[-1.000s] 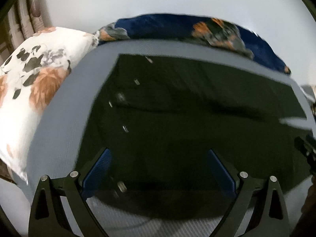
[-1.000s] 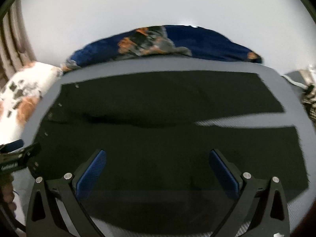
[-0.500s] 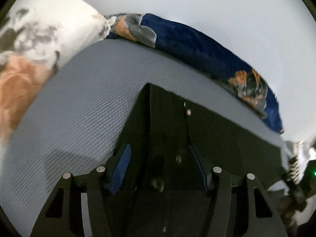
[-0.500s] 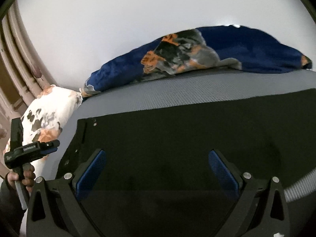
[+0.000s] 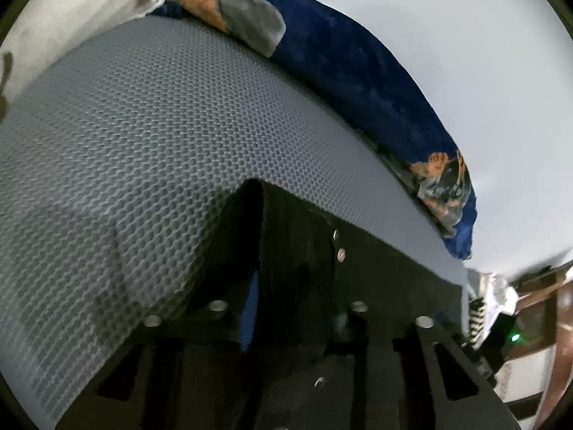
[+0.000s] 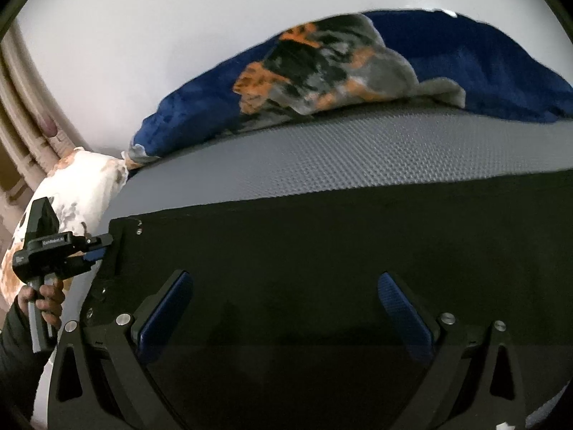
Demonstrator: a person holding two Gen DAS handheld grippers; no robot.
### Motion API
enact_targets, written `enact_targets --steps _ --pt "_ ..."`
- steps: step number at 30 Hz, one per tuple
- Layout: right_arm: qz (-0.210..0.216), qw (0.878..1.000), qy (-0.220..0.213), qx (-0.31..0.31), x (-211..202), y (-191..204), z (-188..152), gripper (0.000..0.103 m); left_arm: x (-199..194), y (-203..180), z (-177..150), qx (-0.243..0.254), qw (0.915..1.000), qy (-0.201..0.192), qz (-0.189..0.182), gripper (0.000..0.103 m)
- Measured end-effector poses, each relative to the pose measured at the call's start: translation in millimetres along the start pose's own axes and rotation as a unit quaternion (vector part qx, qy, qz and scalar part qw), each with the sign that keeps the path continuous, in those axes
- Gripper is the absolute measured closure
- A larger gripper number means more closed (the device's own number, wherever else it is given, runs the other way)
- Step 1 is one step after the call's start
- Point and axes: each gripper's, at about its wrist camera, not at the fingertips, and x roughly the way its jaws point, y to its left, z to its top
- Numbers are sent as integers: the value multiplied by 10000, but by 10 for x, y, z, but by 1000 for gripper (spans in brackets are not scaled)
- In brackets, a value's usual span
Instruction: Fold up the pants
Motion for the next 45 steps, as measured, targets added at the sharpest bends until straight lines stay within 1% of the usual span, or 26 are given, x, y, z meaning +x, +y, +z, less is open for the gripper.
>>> enact_targets --steps 2,4,6,9,11,14,16,18,21,22,23,24,27,29,32,33,35,36,39,40,41,42,45 --pt "18 10000 13 96 45 -45 -18 0 53 0 58 19 10000 -10 -81 76" --pt "28 9999 44 164 96 -85 -45 0 84 -4 97 -64 9998 34 -204 77" --pt "-12 10000 -72 -2 98 -58 -72 0 100 -15 129 -93 9994 70 -336 77" --pt "-110 9996 -84 -241 138 -5 -100 0 156 -73 192 -34 9992 73 -398 77" --pt "-127 9995 -80 -262 147 1 -94 0 230 -94 237 -1 9989 136 -449 77" --pt "-33 9997 -116 -194 141 -34 -95 0 385 -86 322 -124 9980 247 -565 77" --pt "13 9998 -132 -161 141 -52 -95 0 463 -95 373 -258 9966 305 -727 77" --pt "8 9998 -132 -167 145 -47 -98 0 516 -137 382 -244 9964 354 -735 77" --pt "-17 9997 -124 -187 154 -33 -99 0 554 -225 340 -100 9972 292 -682 77" --pt "-19 9997 -123 -189 154 -31 -100 0 576 -265 326 -18 9983 236 -540 82" --pt "-16 9997 -125 -187 150 -33 -102 0 583 -274 313 15 9989 189 -441 92" --pt "-11 9998 -127 -183 149 -35 -103 0 589 -277 301 16 9990 165 -412 94" --pt "-18 9997 -129 -188 149 -35 -100 0 505 -274 270 -2 9990 48 -451 94" --pt "-45 9997 -102 -198 146 -39 -100 0 386 -332 243 127 9988 -76 -465 94" --pt "-316 9981 205 -495 120 14 -39 0 104 -539 148 532 9958 -336 -659 94" --pt "-283 9975 243 -595 84 19 -10 0 26 -578 117 637 9946 -389 -725 94" --pt "-25 9962 284 -824 -30 2 118 0 -178 -706 8 967 9897 -494 -933 94" --pt "15 9951 301 -944 -67 -7 193 0 -240 -737 -23 1055 9879 -515 -1012 94" --pt "162 9865 452 -1565 -103 -9 499 0 -451 -861 -188 1438 9782 -560 -1392 94" --pt "140 9802 541 -1899 -74 5 626 0 -494 -895 -220 1533 9758 -582 -1446 94" --pt "145 9760 599 -2087 -47 33 688 0 -541 -924 -270 1628 9735 -606 -1489 94" --pt "228 9679 768 -2383 15 58 783 2 -577 -937 -301 1667 9722 -611 -1525 94" --pt "513 9471 1233 -2918 186 145 920 16 -659 -977 -375 1826 9670 -601 -1671 94"
